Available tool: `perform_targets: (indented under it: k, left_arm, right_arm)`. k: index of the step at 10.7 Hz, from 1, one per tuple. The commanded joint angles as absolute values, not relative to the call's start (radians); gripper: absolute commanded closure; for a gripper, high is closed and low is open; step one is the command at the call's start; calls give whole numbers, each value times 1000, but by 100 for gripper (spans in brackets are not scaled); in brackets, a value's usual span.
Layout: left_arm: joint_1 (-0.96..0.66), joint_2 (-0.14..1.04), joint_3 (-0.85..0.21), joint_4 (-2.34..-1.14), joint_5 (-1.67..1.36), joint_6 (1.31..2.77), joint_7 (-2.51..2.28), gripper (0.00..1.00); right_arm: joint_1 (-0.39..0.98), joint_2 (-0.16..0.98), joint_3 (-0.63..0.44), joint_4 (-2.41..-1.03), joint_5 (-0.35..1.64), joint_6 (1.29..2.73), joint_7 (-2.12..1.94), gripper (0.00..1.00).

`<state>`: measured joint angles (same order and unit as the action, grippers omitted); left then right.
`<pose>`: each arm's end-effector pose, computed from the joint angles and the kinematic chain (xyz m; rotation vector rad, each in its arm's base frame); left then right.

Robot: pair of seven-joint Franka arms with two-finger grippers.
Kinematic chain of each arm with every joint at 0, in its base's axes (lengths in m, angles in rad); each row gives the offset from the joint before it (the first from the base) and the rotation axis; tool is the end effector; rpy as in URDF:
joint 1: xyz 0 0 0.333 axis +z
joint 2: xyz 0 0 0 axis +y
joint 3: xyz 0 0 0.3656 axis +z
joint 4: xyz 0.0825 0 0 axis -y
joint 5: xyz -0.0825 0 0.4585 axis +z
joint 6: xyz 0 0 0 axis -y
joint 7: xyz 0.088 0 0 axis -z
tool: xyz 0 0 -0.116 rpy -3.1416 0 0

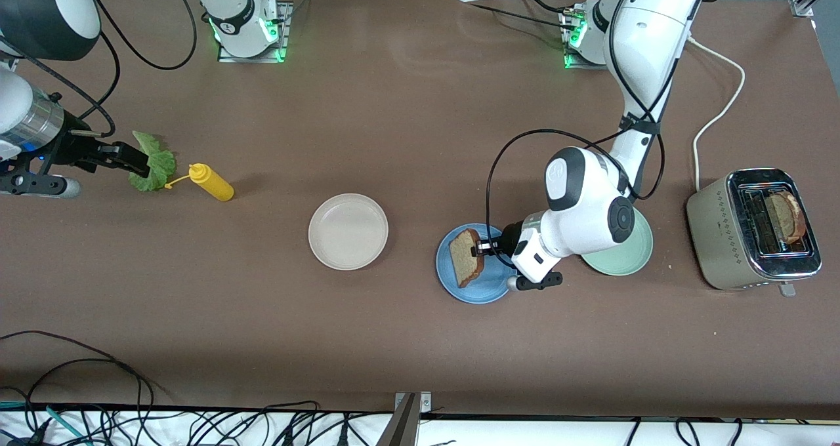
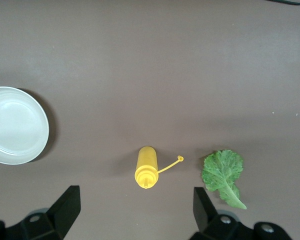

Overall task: Make sandwich in blue plate with both arms
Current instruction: 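Lower the bread flat onto the blue plate and open the left gripper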

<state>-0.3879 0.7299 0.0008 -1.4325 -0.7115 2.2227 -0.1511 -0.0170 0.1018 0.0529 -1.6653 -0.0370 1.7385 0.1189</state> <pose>0.7608 -0.3377 0.2605 2.5587 0.2441 -0.1285 0.6694 0.0189 0.5615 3.1059 -0.1189 -0.0403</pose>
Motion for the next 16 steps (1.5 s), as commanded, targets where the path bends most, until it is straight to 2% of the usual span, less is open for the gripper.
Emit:
perform_targets:
  k: [1,3,6,8,11,12,16]
  left_arm:
    - [-364,761,6,-1401,-742,2221,-127,63]
    - [-339,761,6,-1408,-744,2221,-46,36]
    - [-327,761,8,-1414,-742,2221,-3,32]
    - [-312,761,9,-1420,-739,2215,-3,24]
    - [-287,756,9,-1437,-729,2180,-9,21]
    - [-269,753,9,-1439,-724,2159,-8,0]
    - [-235,684,23,-1439,-653,1998,-12,0]
  right_arm:
    - [-12,103,52,-1658,-25,1724,124,0]
    - [-11,101,54,-1658,-25,1724,124,0]
    - [-6,101,52,-1658,-25,1724,124,0]
    - [-6,101,52,-1658,-25,1724,124,0]
    - [-6,101,52,-1658,-25,1724,120,0]
    - [-6,101,52,-1658,-25,1724,118,0]
    - [-5,101,52,-1661,-25,1724,115,0]
